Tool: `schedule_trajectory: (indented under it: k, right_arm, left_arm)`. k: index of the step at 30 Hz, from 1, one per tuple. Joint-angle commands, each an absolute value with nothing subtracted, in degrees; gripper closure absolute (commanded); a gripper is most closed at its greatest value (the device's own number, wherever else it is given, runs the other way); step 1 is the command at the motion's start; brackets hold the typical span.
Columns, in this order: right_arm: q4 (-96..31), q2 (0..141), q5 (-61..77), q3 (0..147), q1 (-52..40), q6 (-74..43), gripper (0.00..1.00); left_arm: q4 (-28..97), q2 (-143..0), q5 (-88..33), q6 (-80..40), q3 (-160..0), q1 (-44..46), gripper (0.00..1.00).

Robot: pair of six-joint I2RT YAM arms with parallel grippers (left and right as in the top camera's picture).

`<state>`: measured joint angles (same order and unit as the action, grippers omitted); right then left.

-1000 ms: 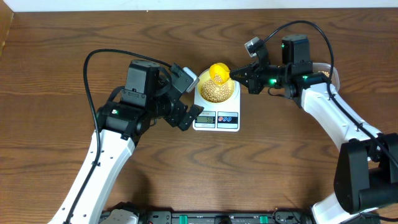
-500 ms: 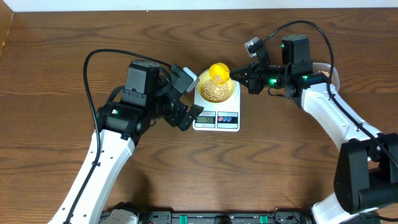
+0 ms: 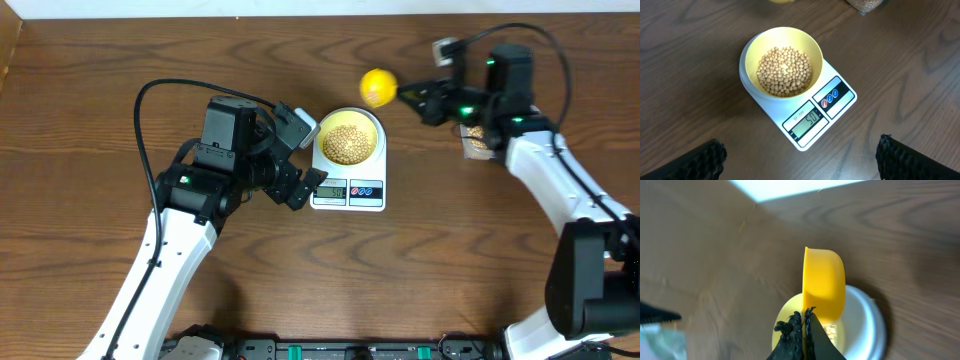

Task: Scoop item into bowl and weigh 50g on scale
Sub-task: 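Carry the scoop right to the soybean tub with the right gripper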

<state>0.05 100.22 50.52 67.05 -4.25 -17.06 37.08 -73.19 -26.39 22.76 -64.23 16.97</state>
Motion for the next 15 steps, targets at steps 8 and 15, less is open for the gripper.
schedule_trajectory:
  k: [8,15]
  right_arm:
    - [-0.3,99.0,58.65,67.07,17.26,-24.86,0.99]
    - [-3.57,98.98,54.72,67.07,24.95,-24.53,0.99]
  left_arm:
    - [37.1,-72.97,-25.87,23.49,-63.96,16.78,0.02]
    - [37.1,-72.97,-25.89,23.49,-63.96,16.78,0.02]
